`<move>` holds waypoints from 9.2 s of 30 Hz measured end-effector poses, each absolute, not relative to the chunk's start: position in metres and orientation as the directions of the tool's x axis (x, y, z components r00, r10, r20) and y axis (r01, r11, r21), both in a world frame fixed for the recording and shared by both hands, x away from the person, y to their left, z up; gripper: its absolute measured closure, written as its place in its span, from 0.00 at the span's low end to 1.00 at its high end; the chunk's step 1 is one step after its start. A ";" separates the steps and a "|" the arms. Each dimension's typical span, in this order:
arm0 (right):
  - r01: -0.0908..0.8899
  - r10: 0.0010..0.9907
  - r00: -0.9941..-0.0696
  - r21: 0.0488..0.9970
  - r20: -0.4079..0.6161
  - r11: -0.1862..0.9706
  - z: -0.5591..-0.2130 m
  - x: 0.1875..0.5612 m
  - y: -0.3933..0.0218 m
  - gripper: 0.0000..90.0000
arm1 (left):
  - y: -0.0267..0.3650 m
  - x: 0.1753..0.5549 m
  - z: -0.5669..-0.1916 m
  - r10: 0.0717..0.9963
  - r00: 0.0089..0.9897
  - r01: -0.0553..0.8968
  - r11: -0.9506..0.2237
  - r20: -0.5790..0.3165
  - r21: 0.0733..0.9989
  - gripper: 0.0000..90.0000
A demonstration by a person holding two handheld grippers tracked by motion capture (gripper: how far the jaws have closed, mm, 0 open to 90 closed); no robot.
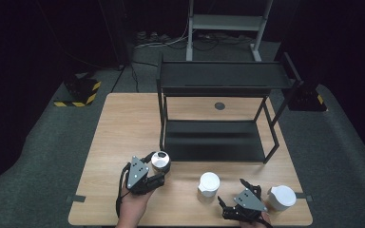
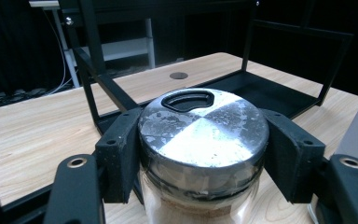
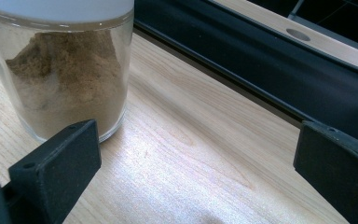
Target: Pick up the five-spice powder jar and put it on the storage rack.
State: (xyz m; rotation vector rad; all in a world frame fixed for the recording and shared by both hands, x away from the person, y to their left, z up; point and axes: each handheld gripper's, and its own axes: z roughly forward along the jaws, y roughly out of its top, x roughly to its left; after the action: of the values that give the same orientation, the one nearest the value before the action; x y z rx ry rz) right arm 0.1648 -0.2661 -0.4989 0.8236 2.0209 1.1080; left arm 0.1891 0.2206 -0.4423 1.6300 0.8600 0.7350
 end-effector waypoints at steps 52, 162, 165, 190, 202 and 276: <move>0.208 0.787 -0.569 0.884 -0.239 0.419 -0.499 0.166 -0.269 0.00 | 0.152 0.249 -0.420 0.833 0.551 0.176 -0.170 0.046 0.970 0.39; 0.205 0.786 -0.575 0.891 -0.226 0.406 -0.500 0.166 -0.273 0.00 | 0.118 0.309 -0.439 0.877 0.480 0.297 -0.201 0.036 0.933 0.31; 0.206 0.787 -0.575 0.891 -0.224 0.404 -0.500 0.166 -0.273 0.00 | 0.118 0.309 -0.438 0.877 0.480 0.295 -0.201 0.037 0.934 0.30; 0.206 0.786 -0.576 0.890 -0.226 0.407 -0.500 0.167 -0.273 0.00 | 0.121 0.300 -0.423 0.866 0.499 0.266 -0.187 0.030 0.946 0.16; 0.205 0.786 -0.574 0.889 -0.231 0.410 -0.500 0.166 -0.272 0.00 | 0.124 0.286 -0.418 0.866 0.499 0.241 -0.177 0.035 0.954 0.01; 0.204 0.792 -0.553 0.879 -0.259 0.430 -0.500 0.163 -0.265 0.00 | 0.208 0.166 -0.495 0.853 0.490 0.307 -0.363 0.181 0.880 0.00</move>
State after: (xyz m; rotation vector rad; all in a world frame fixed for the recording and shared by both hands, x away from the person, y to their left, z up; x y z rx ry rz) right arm 0.1632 -0.2652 -0.4999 0.8378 2.0033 1.1032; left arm 0.1659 0.2079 -0.4949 1.9028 0.9620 0.8270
